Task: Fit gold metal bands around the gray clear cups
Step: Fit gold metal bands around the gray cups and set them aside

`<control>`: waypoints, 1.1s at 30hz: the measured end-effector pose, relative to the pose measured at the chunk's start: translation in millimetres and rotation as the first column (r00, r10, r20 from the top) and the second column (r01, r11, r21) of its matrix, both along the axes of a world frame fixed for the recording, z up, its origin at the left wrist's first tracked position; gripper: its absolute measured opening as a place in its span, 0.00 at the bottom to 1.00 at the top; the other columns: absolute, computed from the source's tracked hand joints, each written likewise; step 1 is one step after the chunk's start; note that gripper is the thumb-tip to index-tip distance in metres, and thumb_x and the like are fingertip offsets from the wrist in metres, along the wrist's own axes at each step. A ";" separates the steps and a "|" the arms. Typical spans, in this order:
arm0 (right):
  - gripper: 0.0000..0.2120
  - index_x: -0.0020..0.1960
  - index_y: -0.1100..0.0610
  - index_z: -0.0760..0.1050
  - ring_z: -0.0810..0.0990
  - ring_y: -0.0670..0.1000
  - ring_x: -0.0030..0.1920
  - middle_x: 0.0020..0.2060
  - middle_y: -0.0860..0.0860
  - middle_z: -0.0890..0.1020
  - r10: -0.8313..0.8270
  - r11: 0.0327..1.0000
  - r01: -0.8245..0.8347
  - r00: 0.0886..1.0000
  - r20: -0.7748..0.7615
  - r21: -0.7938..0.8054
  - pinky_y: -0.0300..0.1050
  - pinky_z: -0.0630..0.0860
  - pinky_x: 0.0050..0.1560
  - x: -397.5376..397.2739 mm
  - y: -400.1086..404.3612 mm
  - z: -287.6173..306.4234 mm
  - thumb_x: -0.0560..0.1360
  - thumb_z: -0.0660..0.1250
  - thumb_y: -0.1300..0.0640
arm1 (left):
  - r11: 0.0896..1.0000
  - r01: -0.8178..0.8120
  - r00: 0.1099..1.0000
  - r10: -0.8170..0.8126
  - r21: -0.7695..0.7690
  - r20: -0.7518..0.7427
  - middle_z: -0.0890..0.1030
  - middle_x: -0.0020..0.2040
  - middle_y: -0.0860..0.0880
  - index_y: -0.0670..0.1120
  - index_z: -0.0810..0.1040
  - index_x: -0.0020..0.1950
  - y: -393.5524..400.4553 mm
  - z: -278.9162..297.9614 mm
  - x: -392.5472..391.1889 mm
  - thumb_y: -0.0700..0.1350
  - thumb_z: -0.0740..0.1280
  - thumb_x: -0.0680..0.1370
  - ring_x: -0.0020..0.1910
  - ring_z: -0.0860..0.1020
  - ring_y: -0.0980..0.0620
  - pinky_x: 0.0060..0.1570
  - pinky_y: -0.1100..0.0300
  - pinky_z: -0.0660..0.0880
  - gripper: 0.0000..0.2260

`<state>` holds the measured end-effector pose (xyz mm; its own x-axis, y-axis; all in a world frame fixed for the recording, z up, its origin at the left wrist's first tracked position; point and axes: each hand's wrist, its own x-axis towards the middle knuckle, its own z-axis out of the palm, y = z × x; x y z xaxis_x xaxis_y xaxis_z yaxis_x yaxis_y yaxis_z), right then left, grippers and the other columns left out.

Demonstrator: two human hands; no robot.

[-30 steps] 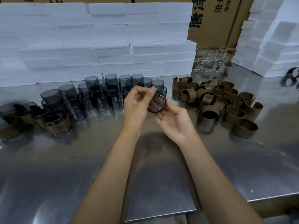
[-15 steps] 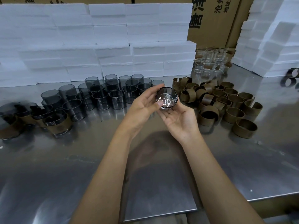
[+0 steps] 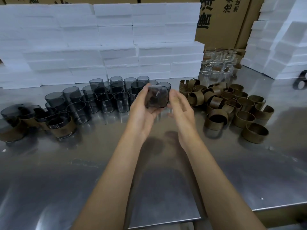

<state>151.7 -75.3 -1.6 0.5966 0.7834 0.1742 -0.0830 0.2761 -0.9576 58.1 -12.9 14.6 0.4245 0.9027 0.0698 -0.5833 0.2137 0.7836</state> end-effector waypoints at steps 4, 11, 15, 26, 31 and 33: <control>0.24 0.69 0.47 0.75 0.80 0.40 0.61 0.60 0.45 0.82 0.060 0.998 -0.066 0.972 0.226 0.019 0.40 0.77 0.63 -8.3 0.6 -6.4 0.75 0.75 0.48 | 0.980 0.160 0.986 -0.152 -0.115 0.072 0.85 0.54 0.43 0.49 0.77 0.65 -4.6 -2.4 -3.1 0.50 0.61 0.84 0.52 0.85 0.44 0.45 0.53 0.83 0.13; 0.14 0.58 0.45 0.80 0.81 0.51 0.60 0.56 0.51 0.83 -0.116 0.992 0.098 0.961 0.253 0.084 0.57 0.78 0.63 -12.0 0.2 -4.1 0.74 0.77 0.49 | 0.955 0.244 0.969 -0.234 -0.170 0.074 0.79 0.66 0.36 0.40 0.70 0.76 -0.3 -9.6 -3.4 0.50 0.57 0.86 0.63 0.80 0.37 0.63 0.44 0.78 0.21; 0.06 0.52 0.39 0.81 0.71 0.37 0.61 0.54 0.41 0.76 -0.276 0.961 0.265 0.896 0.347 0.081 0.48 0.74 0.65 -8.5 0.4 -4.0 0.76 0.74 0.46 | 0.957 0.265 0.964 -0.260 -0.117 0.058 0.81 0.58 0.40 0.41 0.74 0.69 -1.7 -8.0 -4.7 0.51 0.60 0.85 0.52 0.83 0.45 0.47 0.50 0.83 0.18; 0.15 0.59 0.59 0.84 0.76 0.53 0.66 0.60 0.52 0.82 -0.329 0.937 0.349 0.903 0.276 -0.026 0.47 0.71 0.67 7.3 4.0 -8.2 0.85 0.59 0.54 | 0.972 0.217 0.972 -0.224 -0.094 -0.074 0.82 0.58 0.41 0.47 0.72 0.70 -4.1 -15.0 -3.1 0.47 0.71 0.79 0.46 0.86 0.42 0.42 0.55 0.82 0.20; 0.24 0.73 0.59 0.70 0.62 0.59 0.76 0.74 0.58 0.69 -0.252 0.695 0.695 0.474 0.844 -0.183 0.53 0.57 0.76 50.3 14.2 -8.6 0.79 0.65 0.55 | 0.969 0.176 0.981 -0.187 -0.173 -0.051 0.83 0.59 0.39 0.47 0.74 0.68 0.2 -17.3 -5.7 0.49 0.73 0.78 0.46 0.85 0.37 0.40 0.55 0.82 0.20; 0.26 0.73 0.59 0.69 0.53 0.60 0.80 0.79 0.59 0.61 -0.069 0.573 0.784 0.336 0.939 -0.238 0.57 0.48 0.80 70.9 20.7 -3.1 0.79 0.66 0.49 | 0.963 0.193 0.977 -0.207 -0.190 -0.054 0.83 0.59 0.39 0.47 0.75 0.66 0.7 -18.4 -4.6 0.49 0.73 0.78 0.48 0.85 0.36 0.40 0.55 0.82 0.19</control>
